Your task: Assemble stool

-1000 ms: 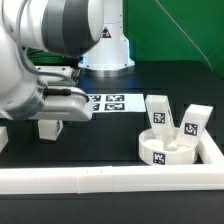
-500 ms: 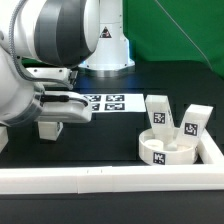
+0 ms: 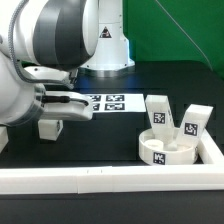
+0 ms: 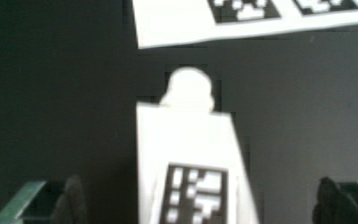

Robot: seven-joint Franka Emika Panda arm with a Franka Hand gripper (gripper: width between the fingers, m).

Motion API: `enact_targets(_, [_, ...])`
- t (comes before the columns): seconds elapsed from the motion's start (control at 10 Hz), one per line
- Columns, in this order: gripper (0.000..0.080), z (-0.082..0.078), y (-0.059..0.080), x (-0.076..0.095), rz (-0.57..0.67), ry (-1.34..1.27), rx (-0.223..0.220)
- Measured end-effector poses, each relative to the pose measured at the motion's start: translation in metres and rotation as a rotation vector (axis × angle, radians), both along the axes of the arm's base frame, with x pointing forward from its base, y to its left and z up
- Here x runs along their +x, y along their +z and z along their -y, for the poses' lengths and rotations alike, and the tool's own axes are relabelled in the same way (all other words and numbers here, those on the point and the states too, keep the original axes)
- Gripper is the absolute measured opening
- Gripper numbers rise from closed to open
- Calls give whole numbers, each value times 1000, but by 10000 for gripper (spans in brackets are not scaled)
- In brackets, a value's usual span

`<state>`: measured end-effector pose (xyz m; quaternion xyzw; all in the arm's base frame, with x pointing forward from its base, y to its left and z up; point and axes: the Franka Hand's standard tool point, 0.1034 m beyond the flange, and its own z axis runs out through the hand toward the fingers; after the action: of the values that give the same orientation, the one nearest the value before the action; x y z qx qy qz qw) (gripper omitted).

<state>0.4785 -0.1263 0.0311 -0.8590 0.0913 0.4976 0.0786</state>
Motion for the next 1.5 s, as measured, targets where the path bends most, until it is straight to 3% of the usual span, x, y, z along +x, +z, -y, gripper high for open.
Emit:
enact_targets(0.2, [649, 1, -3, 9, 9, 10, -3])
enact_targets(0.8, [649, 4, -17, 5, 24, 4, -17])
enact_targets(1.0, [605, 4, -17, 5, 23, 5, -17])
enact_targets(1.1, [429, 5, -17, 5, 23, 3, -18])
enact_targets(1.2, [429, 5, -17, 5, 23, 3, -18])
enact_targets(1.3, [324, 5, -17, 5, 23, 3, -18])
enact_targets(1.5, [324, 5, -17, 5, 23, 3, -18])
